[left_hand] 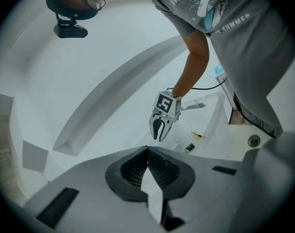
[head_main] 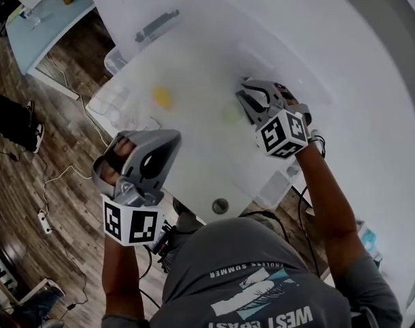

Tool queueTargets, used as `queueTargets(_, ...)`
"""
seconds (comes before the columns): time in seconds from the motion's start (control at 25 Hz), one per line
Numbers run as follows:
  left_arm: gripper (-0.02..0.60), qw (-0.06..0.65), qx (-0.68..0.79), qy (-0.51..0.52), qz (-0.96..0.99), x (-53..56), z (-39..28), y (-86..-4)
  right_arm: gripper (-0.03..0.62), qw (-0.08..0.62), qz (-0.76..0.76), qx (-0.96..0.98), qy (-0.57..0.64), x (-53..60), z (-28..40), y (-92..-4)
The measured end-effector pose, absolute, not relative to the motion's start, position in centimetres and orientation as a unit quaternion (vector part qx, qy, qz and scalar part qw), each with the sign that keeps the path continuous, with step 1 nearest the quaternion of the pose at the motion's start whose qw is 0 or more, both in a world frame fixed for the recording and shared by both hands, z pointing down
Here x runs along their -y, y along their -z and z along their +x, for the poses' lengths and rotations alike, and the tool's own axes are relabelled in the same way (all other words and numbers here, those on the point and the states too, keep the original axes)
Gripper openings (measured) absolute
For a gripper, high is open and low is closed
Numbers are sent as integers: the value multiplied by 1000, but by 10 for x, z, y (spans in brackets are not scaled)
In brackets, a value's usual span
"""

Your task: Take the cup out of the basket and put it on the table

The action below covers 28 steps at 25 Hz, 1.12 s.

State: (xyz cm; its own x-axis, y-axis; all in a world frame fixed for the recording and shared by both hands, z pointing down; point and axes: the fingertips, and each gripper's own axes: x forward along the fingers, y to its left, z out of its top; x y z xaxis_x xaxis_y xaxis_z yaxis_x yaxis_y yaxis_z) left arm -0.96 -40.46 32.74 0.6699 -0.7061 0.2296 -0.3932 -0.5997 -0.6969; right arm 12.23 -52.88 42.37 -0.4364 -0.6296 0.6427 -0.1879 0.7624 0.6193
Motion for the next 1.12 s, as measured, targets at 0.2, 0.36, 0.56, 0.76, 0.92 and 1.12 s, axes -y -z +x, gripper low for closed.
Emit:
queueTargets(0.2,9,296,-334,258,-857,412,-12,-339,95,518,204,808,192,549,128,-490)
queueTargets(0.36,9,285,-342,265,-855,414,-15,-347,114,559,175,796,154,559,136,-538)
queueTargets(0.56,9,272,-348,271,-855,415,-19,-356,130,599,151,779,109,565,145,-582)
queueTargets(0.76,9,262,-352,272,-856,416,-22,-362,132,637,134,756,66,563,157,-615)
queueTargets(0.92,9,254,-354,272,-858,416,-25,-366,132,658,124,742,40,561,160,-636)
queueTargets(1.12,9,249,-356,272,-859,417,-29,-370,87,675,114,728,30,562,158,-651)
